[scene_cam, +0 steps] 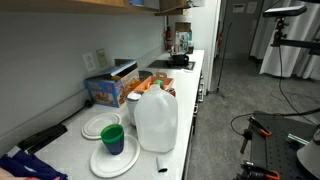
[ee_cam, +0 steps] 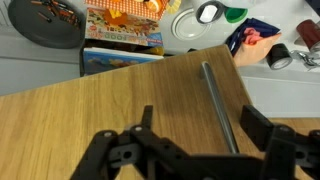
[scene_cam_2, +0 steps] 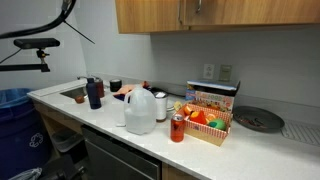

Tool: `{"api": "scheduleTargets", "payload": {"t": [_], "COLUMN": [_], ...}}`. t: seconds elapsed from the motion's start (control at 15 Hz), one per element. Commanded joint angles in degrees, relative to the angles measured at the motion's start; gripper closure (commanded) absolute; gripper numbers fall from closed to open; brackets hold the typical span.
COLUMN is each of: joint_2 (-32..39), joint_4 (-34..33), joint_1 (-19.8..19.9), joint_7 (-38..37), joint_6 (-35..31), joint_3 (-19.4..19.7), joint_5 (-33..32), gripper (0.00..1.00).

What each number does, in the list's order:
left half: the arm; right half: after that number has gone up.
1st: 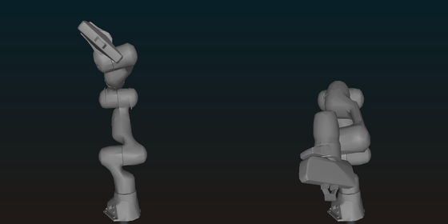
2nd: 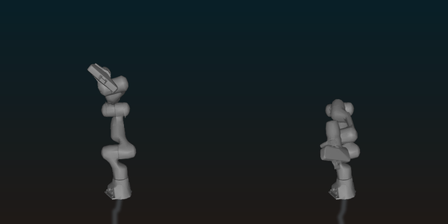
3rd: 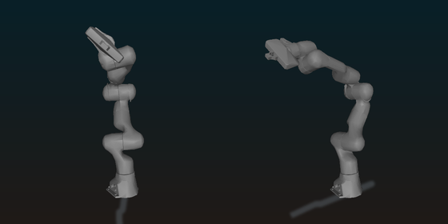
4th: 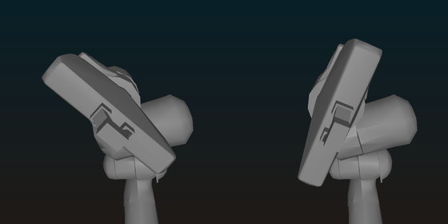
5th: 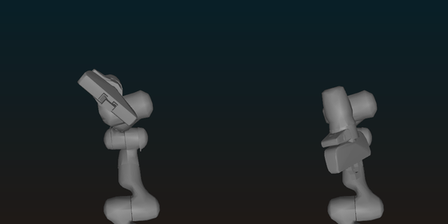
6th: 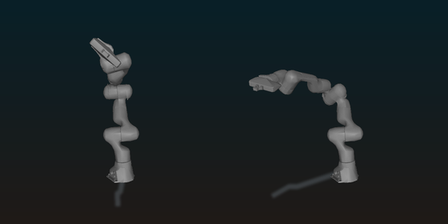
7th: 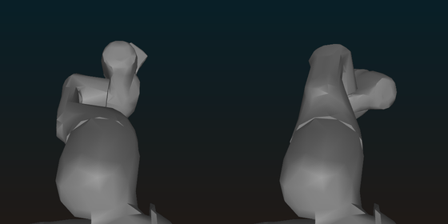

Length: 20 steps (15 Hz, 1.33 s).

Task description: Open the right door of the upper cabinet on the left.

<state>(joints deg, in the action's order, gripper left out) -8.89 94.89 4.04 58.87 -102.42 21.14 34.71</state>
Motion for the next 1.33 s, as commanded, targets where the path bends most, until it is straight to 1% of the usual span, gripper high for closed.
{"api": "scheduleTargets", "payload": {"t": [0.0, 0.13, 0.47, 0.53, 0.67, 0.73, 0.8, 0.93, 1.27], "joint_2": [1.1, 1.2, 0.9, 0.4, 0.3, 0.3, 0.9, 1.2, 1.6], "joint_4": [-2.3, -2.8, -2.6, -2.1, -2.2, -2.3, -3.9, -5.4, -8.2], "joint_1": [1.8, 2.0, 2.3, 2.4, 2.6, 2.8, 3.4, 4.6, 7.5], "joint_7": [2.4, 2.5, 1.7, 1.6, 1.1, 0.7, 0.5, -0.4, -0.7], "joint_6": [0.7, 1.0, 2.7, 2.7, 4.4, 5.1, 6.8, 9.3, 11.9], "joint_3": [-1.4, -1.4, -1.7, -1.9, -1.8, -1.8, -1.1, -0.7, 0.0], "joint_5": [2.0, 2.0, 2.1, 1.6, 1.3, 1.1, 0.7, -1.2, -6.9], "gripper": [0.44, 0.60, 0.96, 0.99, 1.00, 0.98, 0.98, 0.98, 0.98]}}
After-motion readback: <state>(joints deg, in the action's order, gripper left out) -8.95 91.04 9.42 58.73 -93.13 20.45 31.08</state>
